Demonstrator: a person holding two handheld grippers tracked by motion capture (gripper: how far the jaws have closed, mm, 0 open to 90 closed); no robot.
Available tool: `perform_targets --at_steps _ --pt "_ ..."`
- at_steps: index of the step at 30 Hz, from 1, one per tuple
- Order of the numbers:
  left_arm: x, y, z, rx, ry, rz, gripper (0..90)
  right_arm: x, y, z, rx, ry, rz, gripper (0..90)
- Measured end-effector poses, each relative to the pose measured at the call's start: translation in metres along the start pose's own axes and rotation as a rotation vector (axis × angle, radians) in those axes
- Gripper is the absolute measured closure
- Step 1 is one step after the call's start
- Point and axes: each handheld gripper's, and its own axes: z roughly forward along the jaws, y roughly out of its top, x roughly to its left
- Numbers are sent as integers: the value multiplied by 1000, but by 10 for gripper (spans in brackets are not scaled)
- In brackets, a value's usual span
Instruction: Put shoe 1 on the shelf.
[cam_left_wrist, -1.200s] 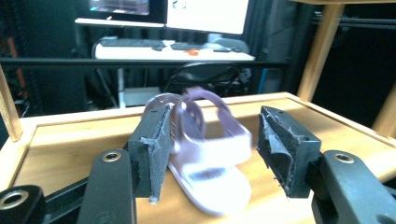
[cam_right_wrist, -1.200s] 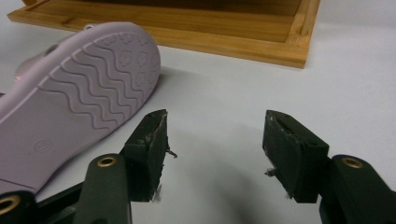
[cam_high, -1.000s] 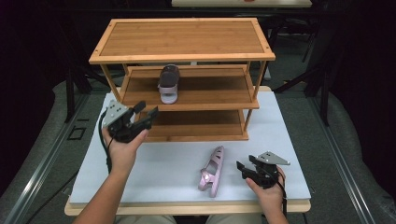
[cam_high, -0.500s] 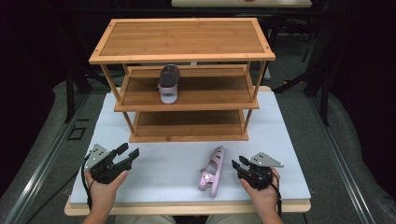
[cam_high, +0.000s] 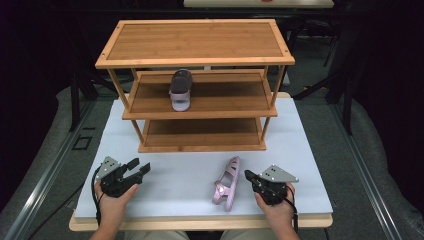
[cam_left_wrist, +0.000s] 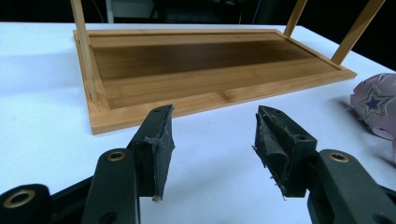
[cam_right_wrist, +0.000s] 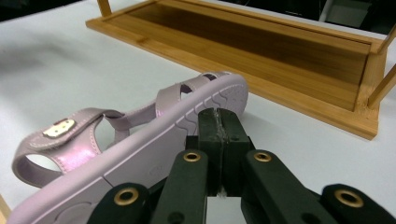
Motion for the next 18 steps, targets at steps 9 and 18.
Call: perform_targets --at_steps 9,18 --pt "-2 -1 1 5 -2 13 467 15 9 6 -10 74 -10 892" --pt "-1 -1 -1 -2 2 9 467 26 18 16 -8 32 -69 900"
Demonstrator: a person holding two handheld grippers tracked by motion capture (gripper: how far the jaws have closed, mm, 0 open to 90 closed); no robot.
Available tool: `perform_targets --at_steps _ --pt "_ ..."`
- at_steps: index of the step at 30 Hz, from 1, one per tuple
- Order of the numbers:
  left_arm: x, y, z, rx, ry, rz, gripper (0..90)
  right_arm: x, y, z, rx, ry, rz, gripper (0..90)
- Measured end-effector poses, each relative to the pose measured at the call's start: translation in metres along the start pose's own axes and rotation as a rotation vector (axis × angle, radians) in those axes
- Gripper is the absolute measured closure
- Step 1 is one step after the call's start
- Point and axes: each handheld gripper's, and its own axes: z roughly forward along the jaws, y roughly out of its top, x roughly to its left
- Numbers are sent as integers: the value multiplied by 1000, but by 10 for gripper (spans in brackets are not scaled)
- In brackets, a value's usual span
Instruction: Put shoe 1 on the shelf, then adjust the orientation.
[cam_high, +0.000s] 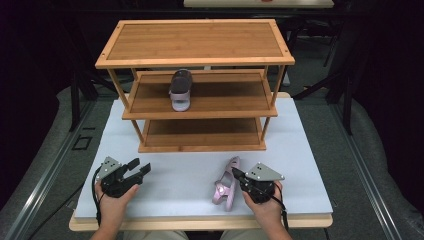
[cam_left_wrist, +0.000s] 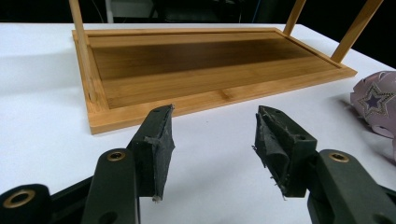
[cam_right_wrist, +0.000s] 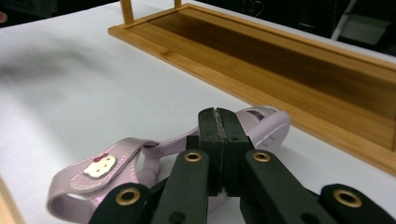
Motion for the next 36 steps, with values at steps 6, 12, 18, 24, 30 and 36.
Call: perform_targets --at_steps 6,12,18,24,30,36 --pt "0 0 1 4 -1 -3 466 -2 0 3 9 -26 -11 900" --pt "-1 0 2 10 -6 6 466 -2 -2 1 8 -34 -18 900" --pt "1 0 0 0 -1 -2 466 -5 -4 -3 12 -46 -5 900" --pt "2 1 -1 0 1 -2 466 -10 -9 -10 19 -59 7 900" --pt "2 1 -1 1 2 0 466 -26 -19 -20 54 -54 62 900" --pt "2 1 0 3 3 -3 466 -48 -34 -19 144 -121 131 900"
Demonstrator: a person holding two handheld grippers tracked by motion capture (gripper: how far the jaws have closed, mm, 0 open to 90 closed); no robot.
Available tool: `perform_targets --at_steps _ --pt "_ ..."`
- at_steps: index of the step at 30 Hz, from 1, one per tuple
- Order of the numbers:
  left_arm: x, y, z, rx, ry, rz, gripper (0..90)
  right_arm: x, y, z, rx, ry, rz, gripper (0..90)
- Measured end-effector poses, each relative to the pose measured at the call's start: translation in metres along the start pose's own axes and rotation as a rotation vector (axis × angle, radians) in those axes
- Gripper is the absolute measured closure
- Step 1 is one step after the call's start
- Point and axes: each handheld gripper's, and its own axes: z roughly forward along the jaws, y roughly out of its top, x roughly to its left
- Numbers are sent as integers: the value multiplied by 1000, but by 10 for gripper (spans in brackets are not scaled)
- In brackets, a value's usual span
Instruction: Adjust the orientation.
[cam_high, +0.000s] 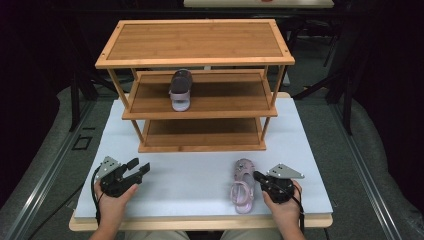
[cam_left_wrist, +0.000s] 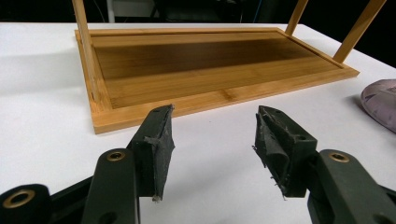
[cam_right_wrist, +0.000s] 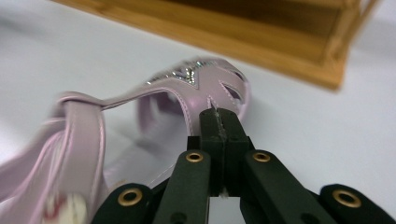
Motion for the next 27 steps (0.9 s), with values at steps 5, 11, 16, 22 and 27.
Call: perform_targets --at_steps 5,11,16,22,27 --pt "0 0 1 9 1 5 466 -19 -7 14 34 44 66 900" --pt "-1 -1 3 16 0 3 466 -19 2 29 34 107 89 900" --pt "-1 -1 3 12 -3 6 466 -20 5 36 27 102 93 900" --pt "1 -1 1 7 2 -2 466 -23 6 21 -16 57 92 818" --pt "0 -1 1 9 2 3 466 -23 11 -1 -35 62 67 764"
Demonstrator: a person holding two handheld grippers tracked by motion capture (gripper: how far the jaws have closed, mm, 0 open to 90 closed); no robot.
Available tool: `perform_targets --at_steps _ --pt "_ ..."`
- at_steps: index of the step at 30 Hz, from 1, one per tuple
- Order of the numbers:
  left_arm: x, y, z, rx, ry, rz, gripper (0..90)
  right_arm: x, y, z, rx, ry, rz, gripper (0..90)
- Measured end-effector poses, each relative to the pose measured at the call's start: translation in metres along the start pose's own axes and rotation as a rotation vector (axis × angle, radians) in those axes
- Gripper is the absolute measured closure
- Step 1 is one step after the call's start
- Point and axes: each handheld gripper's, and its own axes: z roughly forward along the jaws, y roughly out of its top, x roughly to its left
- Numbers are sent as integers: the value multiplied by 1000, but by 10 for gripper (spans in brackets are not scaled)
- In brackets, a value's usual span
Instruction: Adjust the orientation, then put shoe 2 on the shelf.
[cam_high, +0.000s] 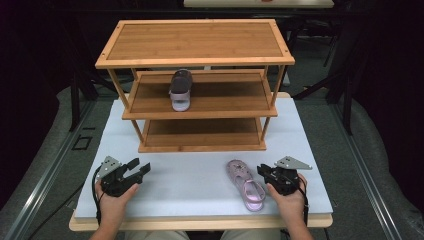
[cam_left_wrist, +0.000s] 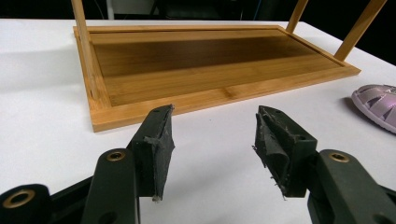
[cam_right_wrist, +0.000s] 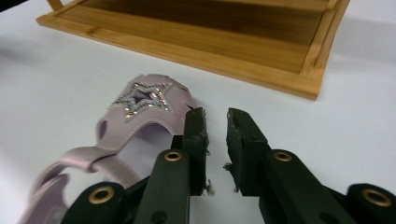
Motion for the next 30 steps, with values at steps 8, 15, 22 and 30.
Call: perform_targets --at_steps 8,15,22,30 --pt "0 1 0 -3 -5 -2 466 9 7 -25 -17 72 -33 715" --pt "0 1 1 0 -7 1 466 20 -3 -31 6 59 -51 649" --pt "-1 1 2 9 -10 2 466 29 -12 -27 47 57 -92 664" --pt "0 -1 4 29 -18 -4 465 20 -4 -21 169 77 -219 837"
